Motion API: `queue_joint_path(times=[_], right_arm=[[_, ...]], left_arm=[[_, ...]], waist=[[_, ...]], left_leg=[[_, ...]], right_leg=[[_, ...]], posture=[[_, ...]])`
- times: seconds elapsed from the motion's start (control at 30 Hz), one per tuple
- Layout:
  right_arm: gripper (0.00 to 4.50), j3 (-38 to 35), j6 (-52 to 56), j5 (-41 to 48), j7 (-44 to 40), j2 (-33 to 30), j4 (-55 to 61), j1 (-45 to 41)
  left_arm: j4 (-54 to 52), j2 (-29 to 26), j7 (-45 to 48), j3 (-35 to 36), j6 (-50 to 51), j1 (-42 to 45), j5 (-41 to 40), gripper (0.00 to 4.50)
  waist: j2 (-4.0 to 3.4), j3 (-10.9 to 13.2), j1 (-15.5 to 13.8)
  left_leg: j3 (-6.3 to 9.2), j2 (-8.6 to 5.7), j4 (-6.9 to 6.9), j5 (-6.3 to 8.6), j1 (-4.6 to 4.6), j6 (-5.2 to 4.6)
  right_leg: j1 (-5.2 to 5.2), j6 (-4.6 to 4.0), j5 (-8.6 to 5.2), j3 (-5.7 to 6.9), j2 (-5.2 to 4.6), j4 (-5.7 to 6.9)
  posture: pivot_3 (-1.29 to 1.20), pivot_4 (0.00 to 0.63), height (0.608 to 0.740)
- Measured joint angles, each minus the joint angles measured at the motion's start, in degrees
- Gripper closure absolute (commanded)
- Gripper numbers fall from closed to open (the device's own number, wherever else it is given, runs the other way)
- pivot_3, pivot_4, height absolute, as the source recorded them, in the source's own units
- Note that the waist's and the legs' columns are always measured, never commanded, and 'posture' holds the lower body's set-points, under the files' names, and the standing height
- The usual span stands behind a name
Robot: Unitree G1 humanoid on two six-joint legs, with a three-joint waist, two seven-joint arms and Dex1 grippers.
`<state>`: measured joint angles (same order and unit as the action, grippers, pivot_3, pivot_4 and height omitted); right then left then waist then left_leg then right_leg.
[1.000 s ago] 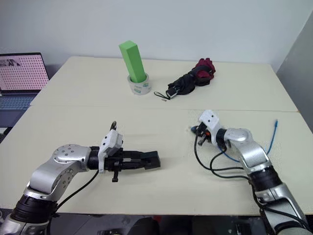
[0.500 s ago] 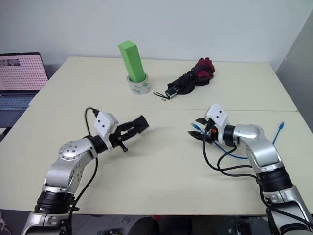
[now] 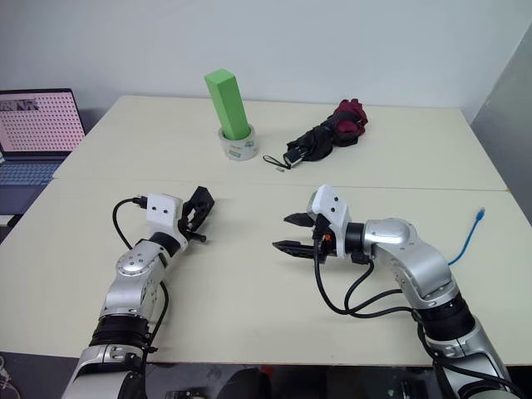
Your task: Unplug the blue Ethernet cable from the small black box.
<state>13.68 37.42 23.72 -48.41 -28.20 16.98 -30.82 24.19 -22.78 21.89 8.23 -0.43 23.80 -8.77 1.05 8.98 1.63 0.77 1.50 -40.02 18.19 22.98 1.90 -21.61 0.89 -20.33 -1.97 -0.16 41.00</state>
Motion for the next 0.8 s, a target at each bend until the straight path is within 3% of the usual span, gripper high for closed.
queue_joint_path(times=[0.13, 0.27, 0.47, 0.6, 0.7, 0.8], right_arm=[[1.47, 0.0, 0.1, -0.5, 0.7, 0.0, 0.1, 0.0], [1.47, 0.0, 0.1, -1.2, 2.3, 0.1, 0.7, 0.9], [1.47, -2.1, 0.1, -2.2, 4.2, -1.9, 2.6, 6.5], [1.47, -9.4, 0.1, -0.4, 5.0, -4.2, 5.2, 12.9], [1.47, -15.5, 0.0, 0.1, 5.2, -7.5, 5.5, 17.5], [1.47, -16.8, -0.7, -0.1, 4.8, -9.4, 5.5, 20.1]], left_arm=[[-0.5, -0.1, 1.4, 0.2, 0.4, -1.9, -0.7, 1.37], [-7.6, -1.3, 2.5, 0.5, 3.1, -7.5, -1.4, 0.53], [-24.8, -6.3, 4.2, 1.1, 14.1, -17.7, -2.6, 0.53], [-37.5, -11.4, 8.2, 2.9, 22.3, -22.4, -7.5, 0.53], [-42.1, -15.0, 10.3, 8.4, 27.1, -21.8, -12.1, 0.53], [-44.3, -17.1, 12.2, 9.9, 29.7, -20.9, -15.1, 0.53]], waist=[[0.00, 0.0, 0.1], [-0.01, 0.0, 0.2], [-0.02, 0.0, 0.0], [0.06, 0.0, -0.2], [0.03, 0.0, -0.1], [-0.01, 0.0, 0.0]], left_leg=[[0.00, 0.01, 0.02, 0.00, 0.00, 0.00], [0.01, 0.03, 0.05, 0.00, 0.00, 0.00], [0.04, 0.01, 0.08, 0.01, 0.01, -0.01], [0.11, 0.02, 0.07, 0.01, -0.04, -0.02], [0.07, 0.01, 0.08, 0.06, -0.10, -0.09], [0.06, 0.01, 0.09, 0.11, -0.15, -0.20]], right_leg=[[-0.02, 0.00, 0.00, 0.02, 0.00, -0.01], [-0.01, 0.00, 0.00, 0.02, 0.00, -0.01], [0.03, 0.00, 0.00, 0.01, -0.01, -0.05], [0.19, 0.00, 0.00, 0.05, -0.01, -0.12], [0.22, 0.00, 0.00, 0.01, 0.01, -0.11], [0.23, 0.00, 0.00, -0.01, 0.03, -0.09]], posture=[[0.00, 0.150, 0.740], [0.00, 0.150, 0.740], [0.00, 0.150, 0.740], [0.00, 0.150, 0.740], [0.00, 0.150, 0.740], [0.00, 0.150, 0.740]])
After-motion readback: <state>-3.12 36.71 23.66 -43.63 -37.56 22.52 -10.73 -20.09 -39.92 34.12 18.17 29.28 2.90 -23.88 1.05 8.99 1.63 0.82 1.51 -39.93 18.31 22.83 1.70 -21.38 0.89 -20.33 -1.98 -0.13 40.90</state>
